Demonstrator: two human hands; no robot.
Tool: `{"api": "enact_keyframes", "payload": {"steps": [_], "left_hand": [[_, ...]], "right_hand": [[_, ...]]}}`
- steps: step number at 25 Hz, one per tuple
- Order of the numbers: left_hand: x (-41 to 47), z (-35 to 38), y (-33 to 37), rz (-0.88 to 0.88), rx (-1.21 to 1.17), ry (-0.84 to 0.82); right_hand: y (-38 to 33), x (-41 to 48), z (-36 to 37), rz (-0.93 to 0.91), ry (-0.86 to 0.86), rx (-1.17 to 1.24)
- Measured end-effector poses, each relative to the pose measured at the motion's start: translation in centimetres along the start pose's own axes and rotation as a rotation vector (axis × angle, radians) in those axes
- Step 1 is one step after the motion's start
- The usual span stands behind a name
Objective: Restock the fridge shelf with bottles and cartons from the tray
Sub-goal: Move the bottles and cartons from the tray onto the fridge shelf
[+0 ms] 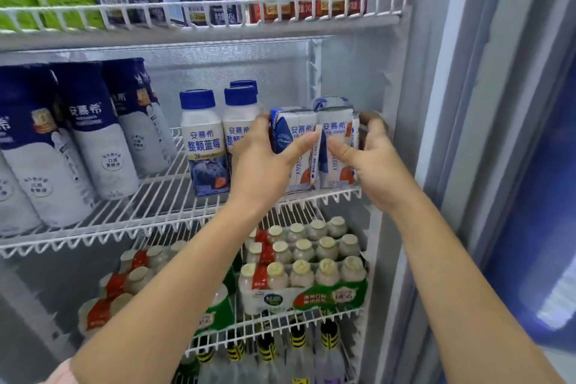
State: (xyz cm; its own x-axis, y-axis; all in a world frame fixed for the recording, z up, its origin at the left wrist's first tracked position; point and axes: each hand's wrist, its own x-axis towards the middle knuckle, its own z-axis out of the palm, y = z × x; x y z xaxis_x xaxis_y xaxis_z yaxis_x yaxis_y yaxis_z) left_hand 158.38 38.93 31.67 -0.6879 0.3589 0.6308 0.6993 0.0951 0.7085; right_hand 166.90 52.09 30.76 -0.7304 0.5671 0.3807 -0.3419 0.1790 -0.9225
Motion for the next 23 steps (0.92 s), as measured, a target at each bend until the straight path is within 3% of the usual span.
{"api": "enact_keyframes", "payload": {"steps": [4,7,9,11,19,23], "left_hand": [[0.0,-0.1,-0.2,-0.077,0.014,-0.140],[0.1,-1.1,-0.3,-0.035,0.317,-0.228],[-0.5,-1.4,-0.3,0.015,0.513,-0.188],[-1.1,-1.1,-0.2,0.038,0.552,-0.127],[-0.4,1.3,-0.3,-0.108,0.514,-0.090],[-1.0,1.9,-0.4,-0.014,0.627,-0.042]], "right_hand": [[-0.9,-0.7,-0.4,0.000,0.010,-0.157],[-1.6,-1.3,-0.4,-0.028,0.046,-0.507],[-1.8,-1.6,-0.3,-0.024,0.080,-0.711],[-1.7,-1.9,-0.1,-0.046,0.179,-0.824],[-0.3,-0.8,1.7,-0.126,0.329,-0.805],[0.6,-1.0,1.7,-0.139,0.348,-0.821]]}}
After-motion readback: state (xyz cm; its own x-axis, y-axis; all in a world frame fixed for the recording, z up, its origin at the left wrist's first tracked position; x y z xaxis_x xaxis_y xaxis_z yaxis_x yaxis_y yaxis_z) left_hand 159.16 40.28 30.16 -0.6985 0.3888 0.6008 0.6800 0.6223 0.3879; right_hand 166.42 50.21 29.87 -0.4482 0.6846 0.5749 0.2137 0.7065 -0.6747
